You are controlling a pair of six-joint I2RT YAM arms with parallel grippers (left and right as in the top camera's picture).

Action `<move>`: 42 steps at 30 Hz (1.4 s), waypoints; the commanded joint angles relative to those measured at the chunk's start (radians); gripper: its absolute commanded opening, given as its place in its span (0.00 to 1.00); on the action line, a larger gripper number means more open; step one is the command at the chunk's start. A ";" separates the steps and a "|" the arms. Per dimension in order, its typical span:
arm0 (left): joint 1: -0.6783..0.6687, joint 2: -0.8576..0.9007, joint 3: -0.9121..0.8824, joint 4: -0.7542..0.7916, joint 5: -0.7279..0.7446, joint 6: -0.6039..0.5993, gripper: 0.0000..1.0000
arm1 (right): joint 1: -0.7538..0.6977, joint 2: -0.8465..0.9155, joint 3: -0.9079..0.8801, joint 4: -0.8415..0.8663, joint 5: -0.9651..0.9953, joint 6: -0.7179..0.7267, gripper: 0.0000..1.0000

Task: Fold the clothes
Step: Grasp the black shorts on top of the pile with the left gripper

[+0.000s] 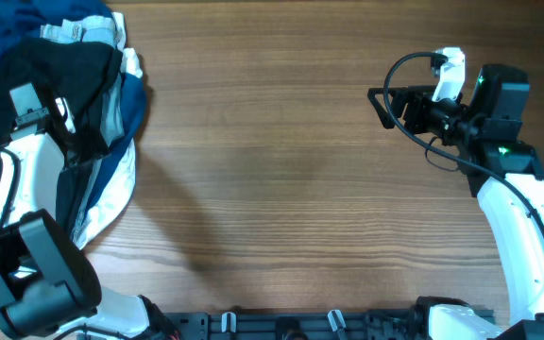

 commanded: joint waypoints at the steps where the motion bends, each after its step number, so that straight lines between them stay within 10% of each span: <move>1: 0.005 0.045 -0.008 0.004 0.008 -0.002 0.77 | 0.005 0.012 0.023 0.005 -0.023 0.006 1.00; 14: 0.005 0.047 -0.008 0.033 -0.106 -0.006 0.59 | 0.005 0.011 0.023 0.005 -0.023 0.002 1.00; 28: 0.028 0.109 -0.008 0.086 -0.108 -0.036 0.04 | 0.005 0.011 0.023 -0.020 -0.023 0.002 1.00; 42: -0.132 -0.091 0.298 -0.062 0.311 -0.055 0.04 | -0.031 -0.051 0.024 0.190 -0.077 0.061 1.00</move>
